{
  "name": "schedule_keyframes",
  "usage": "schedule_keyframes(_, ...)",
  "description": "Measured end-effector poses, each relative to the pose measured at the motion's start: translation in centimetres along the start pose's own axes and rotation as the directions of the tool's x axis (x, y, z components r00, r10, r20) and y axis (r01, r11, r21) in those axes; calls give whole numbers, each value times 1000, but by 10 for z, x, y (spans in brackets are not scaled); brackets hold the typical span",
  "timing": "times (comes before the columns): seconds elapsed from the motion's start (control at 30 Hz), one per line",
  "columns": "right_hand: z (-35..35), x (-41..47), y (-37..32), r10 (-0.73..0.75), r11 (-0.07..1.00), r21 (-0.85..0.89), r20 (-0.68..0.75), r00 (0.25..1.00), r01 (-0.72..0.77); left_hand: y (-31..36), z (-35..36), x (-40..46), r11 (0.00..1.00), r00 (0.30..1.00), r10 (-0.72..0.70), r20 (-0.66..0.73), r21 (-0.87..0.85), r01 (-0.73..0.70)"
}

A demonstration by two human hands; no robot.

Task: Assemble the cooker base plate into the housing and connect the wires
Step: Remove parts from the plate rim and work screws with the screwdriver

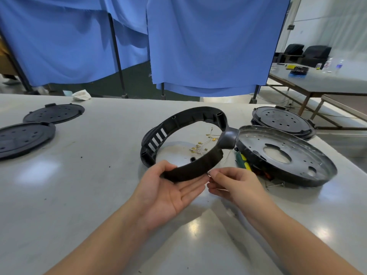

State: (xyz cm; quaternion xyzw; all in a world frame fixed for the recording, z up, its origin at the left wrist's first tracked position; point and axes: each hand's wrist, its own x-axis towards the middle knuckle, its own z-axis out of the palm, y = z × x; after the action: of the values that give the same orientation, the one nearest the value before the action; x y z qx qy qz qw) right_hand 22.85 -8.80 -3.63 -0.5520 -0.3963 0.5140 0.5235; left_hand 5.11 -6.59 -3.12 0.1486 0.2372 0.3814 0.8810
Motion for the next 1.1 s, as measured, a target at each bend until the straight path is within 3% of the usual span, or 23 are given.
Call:
schedule_keyframes(0.1,-1,0,3,56,993,103,89,994,-65,2,-2,-1,999,999,-34,38,-7,34)
schedule_keyframes(0.23,1,-2,4,21,989,142,187,982,-48,3,-1,-4,997,990,-63,124,-41,69)
schedule_keyframes(0.57,1,-8,-3,-122,989,110,226,966,99,3,2,-7,997,982,-29,189,77,15)
schedule_keyframes(0.8,-1,-5,-2,-113,988,131,209,971,87,-3,6,-6,976,989,113,98,178,-129)
schedule_keyframes(1.1,-12,2,5,-82,989,145,356,931,31,-8,7,-8,866,966,247,73,431,-254)
